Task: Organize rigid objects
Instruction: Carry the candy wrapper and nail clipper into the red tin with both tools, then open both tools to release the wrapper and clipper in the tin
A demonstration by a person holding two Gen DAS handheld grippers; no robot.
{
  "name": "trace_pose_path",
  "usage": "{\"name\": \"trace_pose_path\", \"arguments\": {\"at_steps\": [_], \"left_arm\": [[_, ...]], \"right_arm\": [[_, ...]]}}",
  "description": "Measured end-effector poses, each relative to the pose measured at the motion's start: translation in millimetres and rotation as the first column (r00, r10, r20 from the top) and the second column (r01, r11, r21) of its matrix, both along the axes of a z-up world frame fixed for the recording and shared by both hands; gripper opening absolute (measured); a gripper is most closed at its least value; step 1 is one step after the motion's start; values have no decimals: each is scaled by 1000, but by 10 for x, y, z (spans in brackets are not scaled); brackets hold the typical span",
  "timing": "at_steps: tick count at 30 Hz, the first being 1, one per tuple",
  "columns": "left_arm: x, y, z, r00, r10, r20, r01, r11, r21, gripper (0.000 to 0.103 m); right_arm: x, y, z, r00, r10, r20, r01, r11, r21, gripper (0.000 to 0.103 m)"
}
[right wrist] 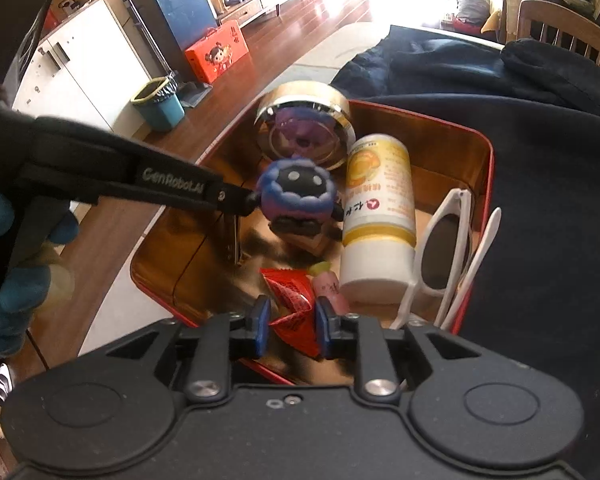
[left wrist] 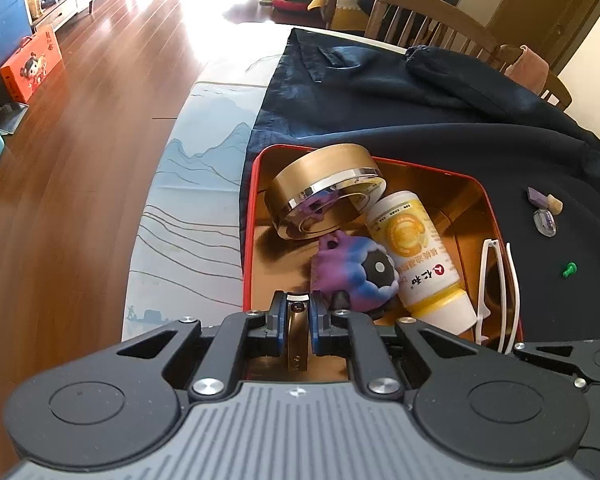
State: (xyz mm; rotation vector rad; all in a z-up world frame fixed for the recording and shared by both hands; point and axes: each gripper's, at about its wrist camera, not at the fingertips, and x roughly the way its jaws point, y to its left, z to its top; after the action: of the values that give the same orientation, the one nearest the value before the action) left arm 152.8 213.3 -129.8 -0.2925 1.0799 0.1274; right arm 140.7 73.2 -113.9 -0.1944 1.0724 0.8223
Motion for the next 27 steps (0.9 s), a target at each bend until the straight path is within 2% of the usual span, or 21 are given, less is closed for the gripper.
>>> {"name": "trace_pose_path", "arguments": {"at_steps": [17, 27], "left_arm": [[-29, -82, -2, 1000, 9, -14, -8, 1000, 18, 11], [-240, -181, 204, 1000, 1, 30, -2, 1000, 21, 14]], "right_arm": [[-47, -88, 168, 1000, 4, -9, -4, 999, 40, 33], [-68, -303, 375, 1000, -23, 11, 22, 996, 89, 38]]}}
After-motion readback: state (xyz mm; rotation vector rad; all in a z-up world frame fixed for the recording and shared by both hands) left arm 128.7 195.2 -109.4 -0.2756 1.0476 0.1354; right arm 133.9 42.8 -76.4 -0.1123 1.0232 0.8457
